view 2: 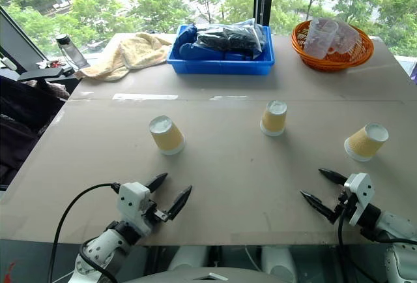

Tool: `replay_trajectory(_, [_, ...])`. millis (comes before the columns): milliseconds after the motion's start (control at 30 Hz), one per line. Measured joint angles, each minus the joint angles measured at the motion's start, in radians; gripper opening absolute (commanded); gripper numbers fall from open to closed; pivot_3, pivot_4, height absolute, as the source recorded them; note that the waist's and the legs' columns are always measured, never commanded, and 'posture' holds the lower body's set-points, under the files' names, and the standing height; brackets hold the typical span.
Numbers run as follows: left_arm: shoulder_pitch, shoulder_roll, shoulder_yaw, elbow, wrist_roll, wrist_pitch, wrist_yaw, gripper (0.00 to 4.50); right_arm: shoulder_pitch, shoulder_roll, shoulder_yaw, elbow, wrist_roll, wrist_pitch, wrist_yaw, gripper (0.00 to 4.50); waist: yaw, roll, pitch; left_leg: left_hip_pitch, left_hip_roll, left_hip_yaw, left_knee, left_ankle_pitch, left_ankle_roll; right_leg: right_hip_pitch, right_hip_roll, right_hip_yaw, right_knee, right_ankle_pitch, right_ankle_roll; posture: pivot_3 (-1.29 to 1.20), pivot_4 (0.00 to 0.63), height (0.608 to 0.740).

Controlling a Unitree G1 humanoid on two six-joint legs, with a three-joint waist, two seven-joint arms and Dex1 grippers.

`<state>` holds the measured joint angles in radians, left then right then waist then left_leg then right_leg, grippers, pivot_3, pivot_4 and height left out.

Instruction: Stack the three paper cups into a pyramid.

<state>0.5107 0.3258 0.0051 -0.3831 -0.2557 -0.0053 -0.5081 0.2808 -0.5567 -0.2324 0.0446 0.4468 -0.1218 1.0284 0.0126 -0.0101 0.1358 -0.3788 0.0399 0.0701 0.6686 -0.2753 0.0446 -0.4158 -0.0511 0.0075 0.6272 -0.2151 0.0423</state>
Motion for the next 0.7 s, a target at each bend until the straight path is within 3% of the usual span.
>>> replay_trajectory(700, [-0.019, 0.021, 0.008, 0.001, -0.024, 0.009, -0.020, 4.50, -0.047, -0.005, 0.004, 0.000, -0.017, 0.034, -0.009, 4.42, 0.000, -0.001, 0.001, -0.002, 0.000, 0.000, 0.000, 0.000, 0.000, -0.002, 0.000, 0.000, 0.000, 0.000, 0.000, 0.00, 0.150, 0.733])
